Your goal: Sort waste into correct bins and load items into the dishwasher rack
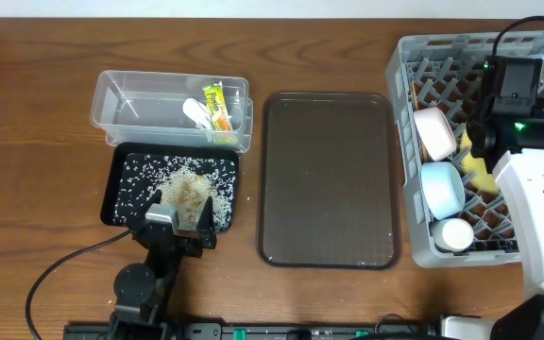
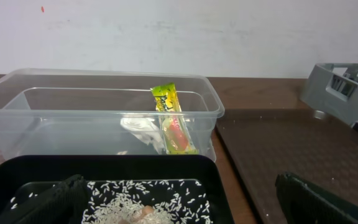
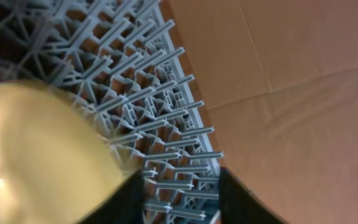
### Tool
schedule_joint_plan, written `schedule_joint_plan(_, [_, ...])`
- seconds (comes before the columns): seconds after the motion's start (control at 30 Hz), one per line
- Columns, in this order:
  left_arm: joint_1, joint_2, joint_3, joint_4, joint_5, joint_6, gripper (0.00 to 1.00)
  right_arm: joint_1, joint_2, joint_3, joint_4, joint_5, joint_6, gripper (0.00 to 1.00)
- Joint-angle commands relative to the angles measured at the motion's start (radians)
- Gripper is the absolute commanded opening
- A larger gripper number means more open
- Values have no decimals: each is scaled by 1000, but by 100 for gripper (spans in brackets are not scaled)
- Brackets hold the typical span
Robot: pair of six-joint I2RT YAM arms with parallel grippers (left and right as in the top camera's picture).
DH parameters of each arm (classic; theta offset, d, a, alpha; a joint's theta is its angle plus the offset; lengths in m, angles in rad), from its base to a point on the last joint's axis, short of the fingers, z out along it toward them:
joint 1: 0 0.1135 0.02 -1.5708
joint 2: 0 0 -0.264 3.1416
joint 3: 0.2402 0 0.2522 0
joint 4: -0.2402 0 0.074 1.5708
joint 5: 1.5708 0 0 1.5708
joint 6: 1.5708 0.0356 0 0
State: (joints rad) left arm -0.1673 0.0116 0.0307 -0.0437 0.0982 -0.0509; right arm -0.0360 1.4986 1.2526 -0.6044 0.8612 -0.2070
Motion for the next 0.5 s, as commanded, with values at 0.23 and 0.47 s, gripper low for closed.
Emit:
schedule_joint_plan(0.23, [5,-8,-27,-15,6,10,98,172,-201,10,-108,-140,209,73])
schedule_joint_plan(0.47, [5,-8,-27,-15,6,10,98,273,-445,10,-241,-832,282,99])
